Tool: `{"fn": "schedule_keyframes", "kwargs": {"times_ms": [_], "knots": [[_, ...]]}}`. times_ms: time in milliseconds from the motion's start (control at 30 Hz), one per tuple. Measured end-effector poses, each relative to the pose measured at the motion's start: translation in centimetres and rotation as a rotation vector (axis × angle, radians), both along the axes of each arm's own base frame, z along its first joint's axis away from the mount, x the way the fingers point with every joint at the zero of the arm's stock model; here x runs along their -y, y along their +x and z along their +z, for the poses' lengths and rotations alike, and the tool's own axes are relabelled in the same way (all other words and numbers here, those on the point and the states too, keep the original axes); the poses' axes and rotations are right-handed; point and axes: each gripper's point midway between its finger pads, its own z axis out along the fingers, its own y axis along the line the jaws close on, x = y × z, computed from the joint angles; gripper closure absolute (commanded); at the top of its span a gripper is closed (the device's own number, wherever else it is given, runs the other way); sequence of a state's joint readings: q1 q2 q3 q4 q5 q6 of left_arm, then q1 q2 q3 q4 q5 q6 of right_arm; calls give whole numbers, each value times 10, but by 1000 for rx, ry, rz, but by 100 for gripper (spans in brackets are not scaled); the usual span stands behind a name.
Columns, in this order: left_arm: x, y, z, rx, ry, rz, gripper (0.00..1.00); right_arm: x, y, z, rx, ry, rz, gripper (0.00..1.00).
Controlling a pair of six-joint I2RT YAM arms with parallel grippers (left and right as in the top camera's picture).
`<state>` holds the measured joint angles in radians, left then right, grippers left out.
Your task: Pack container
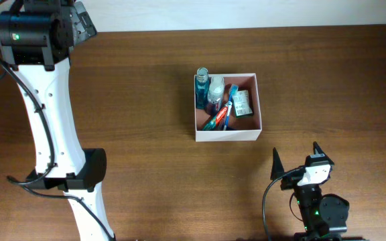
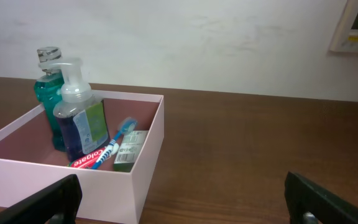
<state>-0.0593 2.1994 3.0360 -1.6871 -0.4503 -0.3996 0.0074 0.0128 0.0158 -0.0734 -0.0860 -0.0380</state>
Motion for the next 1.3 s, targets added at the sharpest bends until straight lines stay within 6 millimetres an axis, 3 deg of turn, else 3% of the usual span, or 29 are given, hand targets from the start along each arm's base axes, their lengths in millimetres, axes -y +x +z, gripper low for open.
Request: {"fn": "schedule_keyframes", "kwargs": {"times_ms": [600,800,967,1200,1300], "knots": [[0,0,0,-1,0,0,1,0,0,0,0,0,0,1],[0,-8,-19,-96,5,-1,0,0,0,0,0,0,0,1],[-2,-42,-24,-185,10,0,1,0,0,0,0,0,0,1],[-7,-119,26,-83,4,-1,1,0,0,0,0,0,0,2],[-6,-150,36,-46,-14,-14,1,0,0,0,0,0,0,2]]}}
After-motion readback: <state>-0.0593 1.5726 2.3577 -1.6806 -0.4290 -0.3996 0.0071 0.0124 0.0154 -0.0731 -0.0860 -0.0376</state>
